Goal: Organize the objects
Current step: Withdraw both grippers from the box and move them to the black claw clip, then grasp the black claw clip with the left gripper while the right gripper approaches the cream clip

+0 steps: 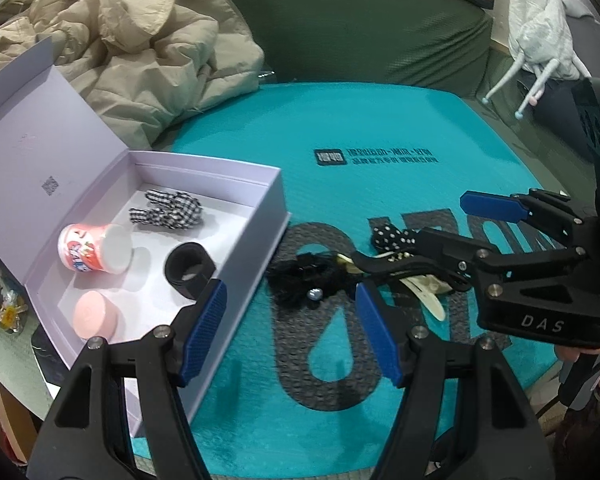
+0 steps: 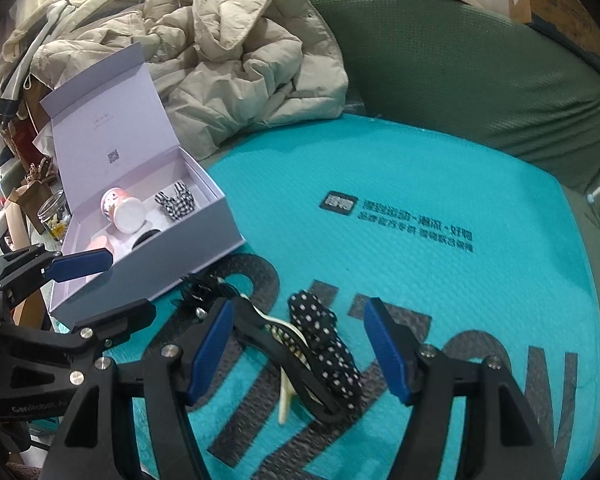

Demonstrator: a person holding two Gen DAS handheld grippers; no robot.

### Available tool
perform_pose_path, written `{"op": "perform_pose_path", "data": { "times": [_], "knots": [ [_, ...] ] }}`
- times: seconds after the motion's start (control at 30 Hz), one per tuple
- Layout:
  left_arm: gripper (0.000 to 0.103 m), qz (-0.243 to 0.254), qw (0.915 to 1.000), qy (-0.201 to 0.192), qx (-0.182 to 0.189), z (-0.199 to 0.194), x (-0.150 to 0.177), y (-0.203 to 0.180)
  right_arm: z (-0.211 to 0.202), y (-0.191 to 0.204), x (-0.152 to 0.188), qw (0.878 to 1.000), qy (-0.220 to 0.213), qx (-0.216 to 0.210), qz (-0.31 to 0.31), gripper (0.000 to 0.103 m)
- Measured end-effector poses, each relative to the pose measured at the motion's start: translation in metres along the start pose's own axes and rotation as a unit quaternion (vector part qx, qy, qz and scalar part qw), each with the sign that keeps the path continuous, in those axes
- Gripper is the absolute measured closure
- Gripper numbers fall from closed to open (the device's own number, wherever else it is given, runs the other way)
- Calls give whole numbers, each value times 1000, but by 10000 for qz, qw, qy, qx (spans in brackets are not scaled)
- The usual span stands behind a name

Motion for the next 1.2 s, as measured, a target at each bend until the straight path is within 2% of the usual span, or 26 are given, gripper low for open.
{"op": "perform_pose_path", "data": {
  "times": [0.43, 0.8, 1.2],
  "knots": [
    [37, 62, 9994, 294, 188, 27, 12, -30, 6, -26, 30, 9993, 342, 78, 133, 34],
    [37, -46, 9984, 509, 240, 49, 21, -39, 18, -40, 54, 9972, 716, -42, 215, 33],
    [37, -174, 9983, 519, 180, 54, 23, -36, 21, -36, 60, 9969, 679, -347, 215, 33]
  ]
}}
Point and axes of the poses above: each gripper's, at about its wrist camera, not at the fingertips, and z roughly the way its jaws point, y to its left, x to its underside, the point moved 4 cm from there along z, roughly the way its jaws point, and after that the axes turned 12 degrees about x, right-handed, at the moved point
